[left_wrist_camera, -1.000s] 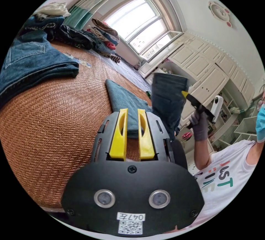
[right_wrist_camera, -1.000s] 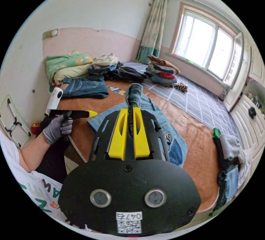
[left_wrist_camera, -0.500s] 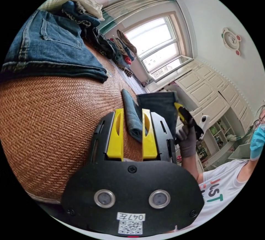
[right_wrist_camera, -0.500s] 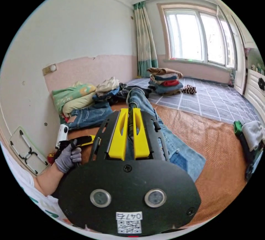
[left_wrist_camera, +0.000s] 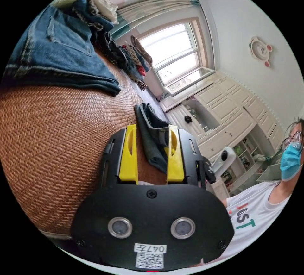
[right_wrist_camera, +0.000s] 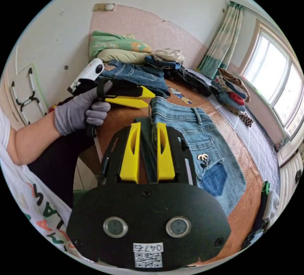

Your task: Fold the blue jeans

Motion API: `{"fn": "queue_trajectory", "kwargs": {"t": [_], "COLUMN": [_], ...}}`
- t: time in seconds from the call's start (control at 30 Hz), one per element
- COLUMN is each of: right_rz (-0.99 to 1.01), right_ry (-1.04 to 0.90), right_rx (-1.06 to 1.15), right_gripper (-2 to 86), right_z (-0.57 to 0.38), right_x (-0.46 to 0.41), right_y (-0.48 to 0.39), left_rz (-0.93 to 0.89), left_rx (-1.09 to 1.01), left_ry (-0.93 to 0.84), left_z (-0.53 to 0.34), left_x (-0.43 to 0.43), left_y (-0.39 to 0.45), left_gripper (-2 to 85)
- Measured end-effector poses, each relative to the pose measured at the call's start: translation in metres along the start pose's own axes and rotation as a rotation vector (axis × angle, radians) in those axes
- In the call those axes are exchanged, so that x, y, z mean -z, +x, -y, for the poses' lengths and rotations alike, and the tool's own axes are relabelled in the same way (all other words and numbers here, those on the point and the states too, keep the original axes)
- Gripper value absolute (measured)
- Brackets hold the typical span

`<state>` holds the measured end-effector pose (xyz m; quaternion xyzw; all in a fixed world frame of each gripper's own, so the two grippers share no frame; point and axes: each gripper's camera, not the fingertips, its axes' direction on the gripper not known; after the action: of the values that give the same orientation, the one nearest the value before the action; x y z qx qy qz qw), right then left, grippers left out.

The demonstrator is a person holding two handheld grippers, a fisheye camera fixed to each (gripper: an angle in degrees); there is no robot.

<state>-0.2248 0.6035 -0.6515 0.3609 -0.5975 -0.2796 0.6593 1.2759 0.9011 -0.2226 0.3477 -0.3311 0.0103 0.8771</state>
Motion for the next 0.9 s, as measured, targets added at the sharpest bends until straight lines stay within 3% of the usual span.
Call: {"fn": "queue_trajectory", "kwargs": {"t": [0.13, 0.27, 0.33, 0.5, 0.63, 0.77, 0.9], "right_rz": [-0.102, -0.556, -0.609, -0.498, -0.395, -0.091, 0.071], "right_ry": [-0.009, -0.031, -0.109, -0.259, -0.149, -0.253, -0.031], "right_rx": [-0.008, -0.088, -0.071, -0.042, -0.168, -0.216, -0.338], "right_gripper": [6.8, 6.4, 6.3, 1.0, 0.0, 0.0, 2.3], "right_z": [-0.042, -0.128, -0.157, -0.219, -0.251, -0.335, -0.405], "right_x": [0.063, 0.127, 0.121, 0.053, 0.073, 0.012, 0.029], "right_y": [-0.016, -0.025, -0.032, -0.043, -0.026, 0.002, 0.054], "left_rz": [-0.048, -0.100, -0.070, -0.035, -0.009, 0.038, 0.062], "left_rx": [-0.024, 0.024, 0.041, 0.090, 0.142, 0.160, 0.165], "left_ry": [-0.091, -0.126, -0.142, -0.177, -0.176, -0.191, -0.216], "left_z": [0.003, -0.002, 0.003, 0.013, 0.014, 0.016, 0.021], "left_x": [-0.032, -0.056, -0.070, -0.090, -0.097, -0.114, -0.133], "left_y": [0.009, 0.003, 0.004, 0.004, 0.001, -0.005, -0.008], "left_gripper": [21.1, 21.7, 21.7, 22.7, 22.5, 19.3, 17.5]}}
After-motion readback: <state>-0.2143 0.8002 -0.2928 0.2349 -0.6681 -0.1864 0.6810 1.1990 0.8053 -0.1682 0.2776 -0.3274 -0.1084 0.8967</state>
